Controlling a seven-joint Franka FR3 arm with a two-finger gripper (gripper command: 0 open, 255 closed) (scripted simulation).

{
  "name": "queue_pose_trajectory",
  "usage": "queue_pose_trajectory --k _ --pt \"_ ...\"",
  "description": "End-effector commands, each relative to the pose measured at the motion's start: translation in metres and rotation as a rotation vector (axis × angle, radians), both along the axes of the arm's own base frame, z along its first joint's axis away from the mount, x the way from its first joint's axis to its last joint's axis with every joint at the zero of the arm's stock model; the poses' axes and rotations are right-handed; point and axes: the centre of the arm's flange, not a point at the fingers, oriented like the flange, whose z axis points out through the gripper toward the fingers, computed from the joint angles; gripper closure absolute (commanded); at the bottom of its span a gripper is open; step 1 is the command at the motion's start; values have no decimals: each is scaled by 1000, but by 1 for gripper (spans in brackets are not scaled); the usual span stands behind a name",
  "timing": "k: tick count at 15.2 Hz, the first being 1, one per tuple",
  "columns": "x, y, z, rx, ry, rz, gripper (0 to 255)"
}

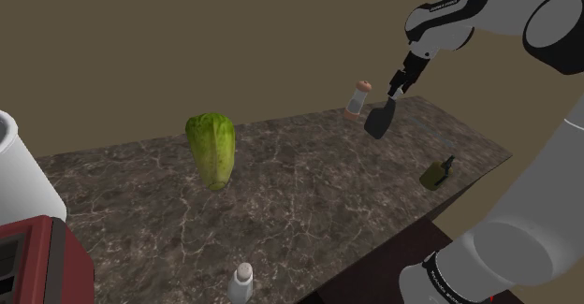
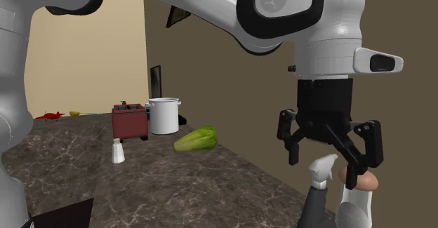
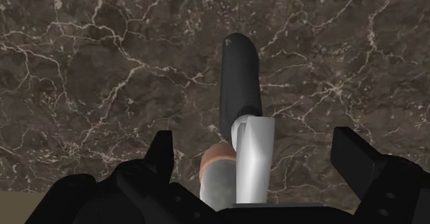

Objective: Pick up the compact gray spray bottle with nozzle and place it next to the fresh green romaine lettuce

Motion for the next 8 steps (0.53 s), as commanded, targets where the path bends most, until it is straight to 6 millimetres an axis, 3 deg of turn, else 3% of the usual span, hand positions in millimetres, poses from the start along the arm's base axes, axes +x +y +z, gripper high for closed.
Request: queue_pose_trajectory --k 1,3,4,8 --pt "0 0 0 0 0 0 0" --pt "0 0 0 0 0 0 0" --pt "0 0 0 0 0 0 255" --pt "0 0 0 0 0 0 255"
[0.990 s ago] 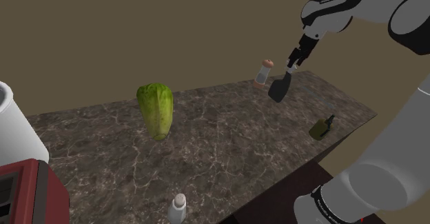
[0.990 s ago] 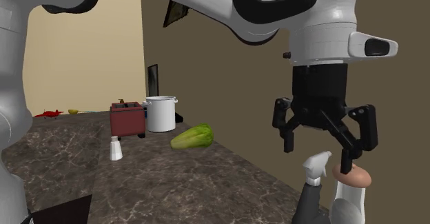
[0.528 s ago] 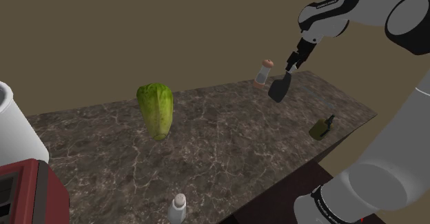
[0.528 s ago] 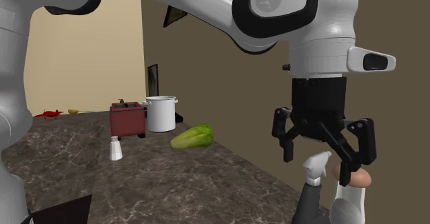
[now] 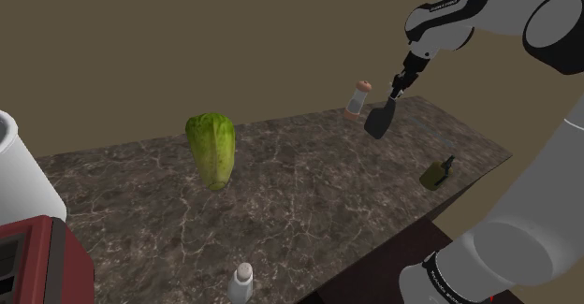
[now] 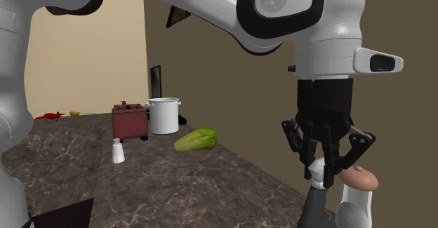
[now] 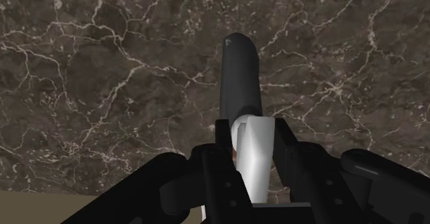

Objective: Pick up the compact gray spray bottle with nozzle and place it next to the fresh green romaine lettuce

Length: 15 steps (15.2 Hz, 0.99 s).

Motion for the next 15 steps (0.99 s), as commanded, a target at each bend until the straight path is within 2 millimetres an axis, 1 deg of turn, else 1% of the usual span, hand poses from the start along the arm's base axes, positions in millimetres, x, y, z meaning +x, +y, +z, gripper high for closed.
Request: queue_pose_trajectory --k 1,5,15 --pt "0 0 0 0 0 0 255" --pt "0 0 0 0 0 0 255" --pt "0 0 53 0 0 0 255"
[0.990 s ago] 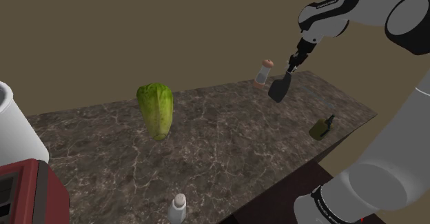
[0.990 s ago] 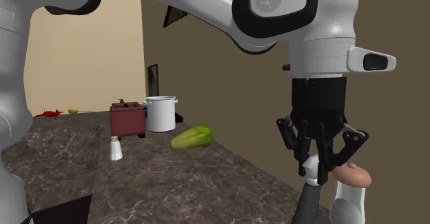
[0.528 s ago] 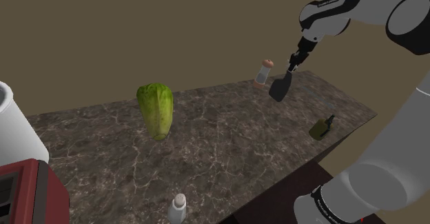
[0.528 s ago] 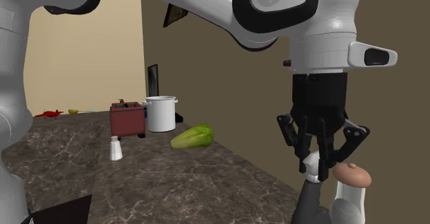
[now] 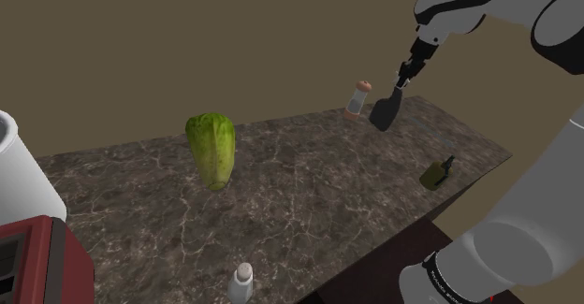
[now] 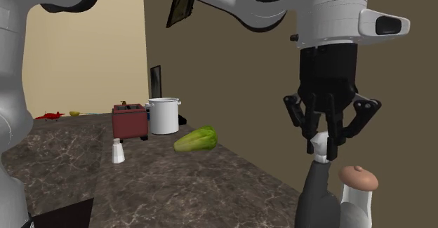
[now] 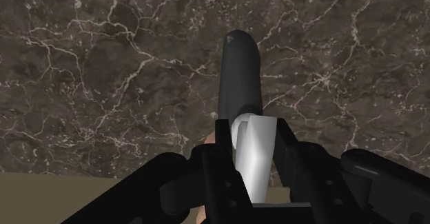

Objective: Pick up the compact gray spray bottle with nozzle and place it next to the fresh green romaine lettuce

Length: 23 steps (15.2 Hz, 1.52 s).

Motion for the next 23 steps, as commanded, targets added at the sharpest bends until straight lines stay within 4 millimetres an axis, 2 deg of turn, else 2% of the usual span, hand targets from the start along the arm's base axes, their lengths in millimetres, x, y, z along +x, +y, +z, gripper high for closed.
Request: queue_pose_trajectory --k 1,23 --pt "0 1 10 0 0 0 255" --pt "0 1 126 0 0 0 255"
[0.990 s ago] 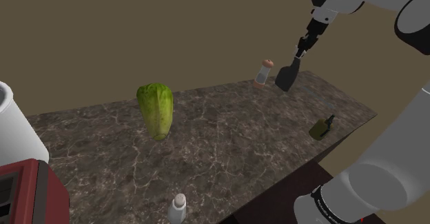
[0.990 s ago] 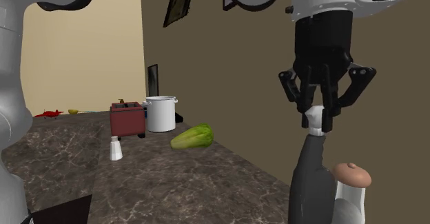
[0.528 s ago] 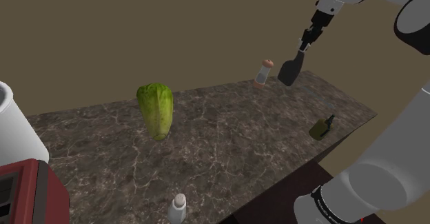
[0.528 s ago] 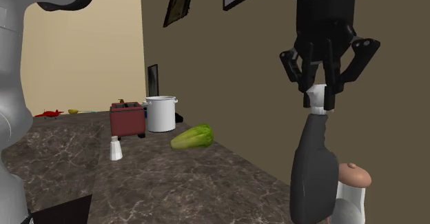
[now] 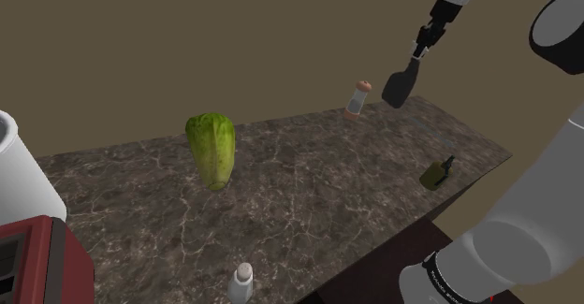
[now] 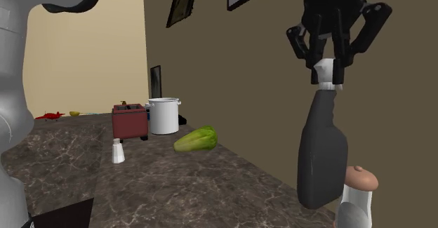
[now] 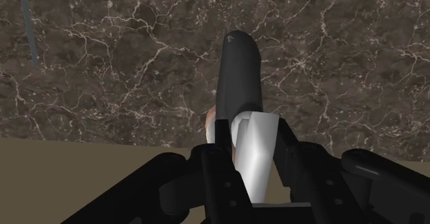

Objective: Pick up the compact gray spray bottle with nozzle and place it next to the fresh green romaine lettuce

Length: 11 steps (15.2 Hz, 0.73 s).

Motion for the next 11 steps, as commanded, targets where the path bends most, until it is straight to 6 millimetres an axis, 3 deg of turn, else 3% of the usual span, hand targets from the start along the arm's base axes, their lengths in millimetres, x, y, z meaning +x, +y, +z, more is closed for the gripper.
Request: queue_pose_trajectory --k 1,6,11 --pt "0 0 11 0 0 0 255" --pt "0 0 35 0 0 0 255" --pt "-1 65 47 0 0 0 255"
